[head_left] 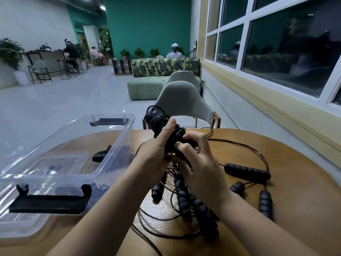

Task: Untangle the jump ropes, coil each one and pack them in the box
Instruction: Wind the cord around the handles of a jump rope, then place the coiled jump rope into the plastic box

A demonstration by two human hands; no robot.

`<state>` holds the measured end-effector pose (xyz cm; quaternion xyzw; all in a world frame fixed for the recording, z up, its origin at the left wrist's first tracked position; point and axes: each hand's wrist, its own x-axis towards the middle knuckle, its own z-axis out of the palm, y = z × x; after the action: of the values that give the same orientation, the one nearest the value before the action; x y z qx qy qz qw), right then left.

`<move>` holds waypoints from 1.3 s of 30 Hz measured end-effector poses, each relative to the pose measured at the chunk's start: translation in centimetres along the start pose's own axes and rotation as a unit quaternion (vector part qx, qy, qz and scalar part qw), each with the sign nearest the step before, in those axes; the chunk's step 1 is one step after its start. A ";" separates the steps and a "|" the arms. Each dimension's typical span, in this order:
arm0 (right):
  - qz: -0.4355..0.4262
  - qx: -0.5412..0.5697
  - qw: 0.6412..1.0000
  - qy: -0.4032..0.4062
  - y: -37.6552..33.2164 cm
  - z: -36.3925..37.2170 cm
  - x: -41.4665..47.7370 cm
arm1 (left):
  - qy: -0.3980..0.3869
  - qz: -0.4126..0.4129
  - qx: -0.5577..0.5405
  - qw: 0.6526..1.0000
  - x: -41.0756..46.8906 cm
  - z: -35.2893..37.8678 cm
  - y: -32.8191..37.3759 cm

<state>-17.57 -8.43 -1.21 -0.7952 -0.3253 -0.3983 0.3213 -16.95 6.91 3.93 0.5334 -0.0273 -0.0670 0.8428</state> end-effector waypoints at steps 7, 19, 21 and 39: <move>-0.008 0.004 0.999 -0.043 -2.0 2.0 0.2 | 0.086 0.072 0.170 0.979 -0.8 -1.9 2.8; 0.016 0.093 0.988 -0.125 -4.8 5.0 2.4 | 0.069 0.049 0.532 0.843 -4.6 -10.9 14.8; 0.025 0.118 0.985 -0.121 -5.2 5.4 3.3 | 0.064 0.013 0.580 0.812 -4.3 -12.7 15.9; 0.035 0.107 0.966 -0.232 -5.2 9.1 3.8 | -0.106 -0.231 0.845 0.470 6.1 -23.5 11.5</move>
<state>-15.91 2.56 -1.05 -0.8379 -0.4035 -0.1543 0.3336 -7.21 31.89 4.04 0.9623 -0.0354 -0.2596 -0.0730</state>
